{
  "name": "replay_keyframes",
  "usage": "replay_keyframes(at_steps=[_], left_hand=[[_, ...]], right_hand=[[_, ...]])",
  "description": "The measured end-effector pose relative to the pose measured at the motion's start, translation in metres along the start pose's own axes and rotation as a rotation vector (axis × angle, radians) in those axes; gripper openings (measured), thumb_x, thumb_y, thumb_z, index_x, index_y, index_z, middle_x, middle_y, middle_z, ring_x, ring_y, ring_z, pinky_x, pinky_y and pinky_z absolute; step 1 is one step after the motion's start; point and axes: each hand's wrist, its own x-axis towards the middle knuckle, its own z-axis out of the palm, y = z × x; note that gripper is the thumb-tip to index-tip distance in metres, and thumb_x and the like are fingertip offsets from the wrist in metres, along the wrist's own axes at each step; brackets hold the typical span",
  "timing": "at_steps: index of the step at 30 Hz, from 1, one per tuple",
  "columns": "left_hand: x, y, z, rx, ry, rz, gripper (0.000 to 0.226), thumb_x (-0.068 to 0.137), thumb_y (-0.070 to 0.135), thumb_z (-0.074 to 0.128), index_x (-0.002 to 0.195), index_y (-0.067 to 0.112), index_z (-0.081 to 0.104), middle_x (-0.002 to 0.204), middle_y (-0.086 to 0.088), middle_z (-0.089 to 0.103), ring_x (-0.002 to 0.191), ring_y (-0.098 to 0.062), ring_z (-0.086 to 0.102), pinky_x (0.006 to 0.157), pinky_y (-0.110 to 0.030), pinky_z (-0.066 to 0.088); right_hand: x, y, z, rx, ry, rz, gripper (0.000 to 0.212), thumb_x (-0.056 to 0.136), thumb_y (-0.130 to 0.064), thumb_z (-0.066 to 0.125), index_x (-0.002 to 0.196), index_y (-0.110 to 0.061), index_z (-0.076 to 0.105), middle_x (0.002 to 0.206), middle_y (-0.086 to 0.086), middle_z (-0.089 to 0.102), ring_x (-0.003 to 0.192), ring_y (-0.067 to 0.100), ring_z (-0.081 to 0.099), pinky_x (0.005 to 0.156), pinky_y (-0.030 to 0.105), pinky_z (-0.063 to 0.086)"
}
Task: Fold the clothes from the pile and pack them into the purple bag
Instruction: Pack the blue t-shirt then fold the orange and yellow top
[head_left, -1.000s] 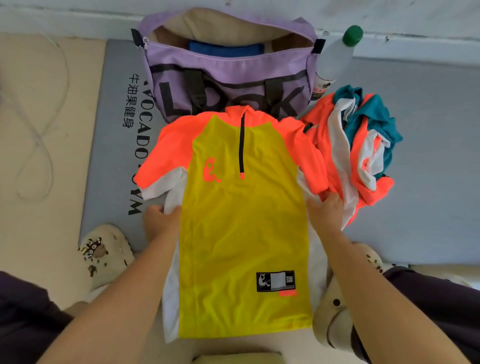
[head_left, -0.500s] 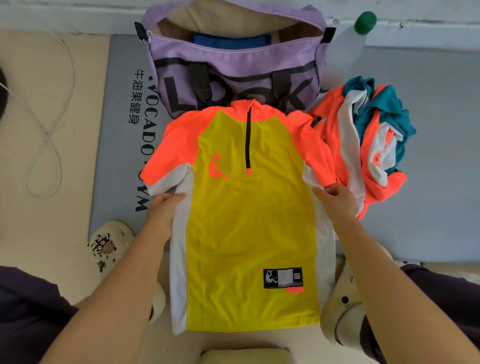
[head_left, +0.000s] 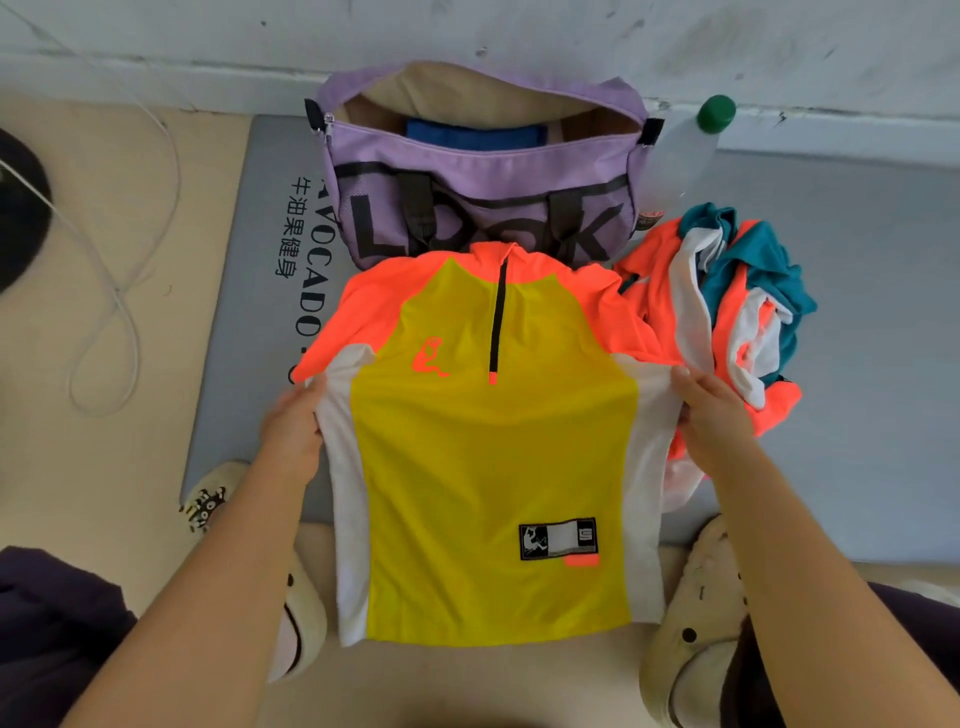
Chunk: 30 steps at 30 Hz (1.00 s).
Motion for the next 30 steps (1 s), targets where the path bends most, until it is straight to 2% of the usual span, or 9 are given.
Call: replay_keyframes(at_steps=[2, 5, 8, 10, 15, 18, 23, 27, 30], left_hand=[[-0.001, 0.015, 0.002, 0.167, -0.130, 0.083, 0.015, 0.101, 0.026, 0.050, 0.109, 0.019, 0.061, 0.104, 0.000, 0.065, 0.074, -0.004, 0.066, 0.073, -0.023, 0.054], [0.008, 0.041, -0.003, 0.389, -0.127, 0.222, 0.018, 0.091, 0.041, 0.061, 0.089, 0.023, 0.064, 0.099, -0.009, 0.069, 0.084, -0.023, 0.065, 0.073, -0.035, 0.050], [0.007, 0.058, 0.005, 0.359, -0.077, 0.302, 0.022, 0.089, 0.035, 0.066, 0.109, 0.027, 0.063, 0.115, -0.006, 0.067, 0.094, -0.025, 0.065, 0.074, -0.039, 0.052], [0.007, 0.067, 0.009, 0.301, -0.170, 0.324, 0.031, 0.090, 0.028, 0.067, 0.119, 0.037, 0.061, 0.120, 0.001, 0.061, 0.095, -0.021, 0.065, 0.077, -0.038, 0.054], [0.011, 0.078, 0.018, 0.516, -0.429, 0.352, 0.028, 0.090, 0.011, 0.065, 0.092, 0.037, 0.072, 0.100, 0.004, 0.071, 0.086, -0.011, 0.064, 0.065, -0.023, 0.049], [0.023, 0.080, 0.025, 0.597, -0.332, 0.407, 0.022, 0.089, 0.009, 0.065, 0.093, 0.030, 0.070, 0.104, -0.002, 0.070, 0.092, -0.017, 0.063, 0.077, -0.029, 0.049], [0.045, 0.085, 0.034, 0.762, -0.115, 0.548, 0.014, 0.087, 0.023, 0.070, 0.098, 0.016, 0.075, 0.100, -0.008, 0.073, 0.081, -0.019, 0.061, 0.073, -0.029, 0.044], [0.046, 0.085, 0.048, 0.995, -0.090, 0.754, 0.020, 0.088, 0.024, 0.070, 0.101, 0.009, 0.075, 0.103, -0.012, 0.070, 0.084, -0.023, 0.060, 0.072, -0.032, 0.044], [0.032, 0.084, 0.067, 1.100, -0.077, 0.961, 0.016, 0.088, 0.023, 0.070, 0.098, 0.011, 0.071, 0.109, -0.012, 0.058, 0.097, -0.029, 0.056, 0.072, -0.040, 0.048]], right_hand=[[0.003, -0.014, 0.001, -0.029, 0.018, -0.063, 0.023, 0.089, -0.040, 0.065, 0.069, -0.029, 0.068, 0.073, 0.001, 0.055, 0.077, 0.022, 0.051, 0.072, 0.041, 0.043], [0.008, -0.030, 0.004, -0.081, 0.084, -0.127, 0.016, 0.088, -0.038, 0.065, 0.078, -0.025, 0.067, 0.080, 0.004, 0.058, 0.081, 0.024, 0.053, 0.081, 0.046, 0.049], [0.014, -0.047, 0.003, -0.031, 0.157, -0.138, 0.024, 0.086, -0.036, 0.067, 0.102, -0.018, 0.064, 0.104, 0.009, 0.061, 0.096, 0.025, 0.060, 0.094, 0.052, 0.052], [0.017, -0.057, 0.004, -0.047, 0.090, -0.154, 0.022, 0.090, -0.030, 0.066, 0.110, -0.024, 0.066, 0.114, 0.009, 0.061, 0.102, 0.026, 0.060, 0.095, 0.048, 0.052], [0.030, -0.062, 0.016, -0.248, -0.090, -0.169, 0.023, 0.087, -0.006, 0.067, 0.109, -0.012, 0.071, 0.097, 0.014, 0.065, 0.089, 0.026, 0.059, 0.092, 0.047, 0.051], [0.043, -0.064, 0.020, -0.492, 0.050, -0.250, 0.018, 0.086, -0.012, 0.069, 0.104, -0.012, 0.073, 0.097, 0.014, 0.068, 0.087, 0.025, 0.060, 0.086, 0.041, 0.050], [0.062, -0.071, 0.028, -0.653, 0.250, -0.337, 0.018, 0.088, -0.027, 0.066, 0.099, -0.014, 0.071, 0.095, 0.009, 0.067, 0.090, 0.028, 0.058, 0.080, 0.042, 0.050], [0.066, -0.075, 0.045, -0.940, 0.266, -0.441, 0.021, 0.086, -0.018, 0.066, 0.100, -0.002, 0.066, 0.100, 0.021, 0.056, 0.097, 0.039, 0.053, 0.079, 0.044, 0.046], [0.055, -0.077, 0.070, -1.100, 0.304, -0.722, 0.014, 0.085, -0.010, 0.064, 0.094, 0.001, 0.062, 0.094, 0.019, 0.053, 0.092, 0.038, 0.050, 0.073, 0.047, 0.046]])
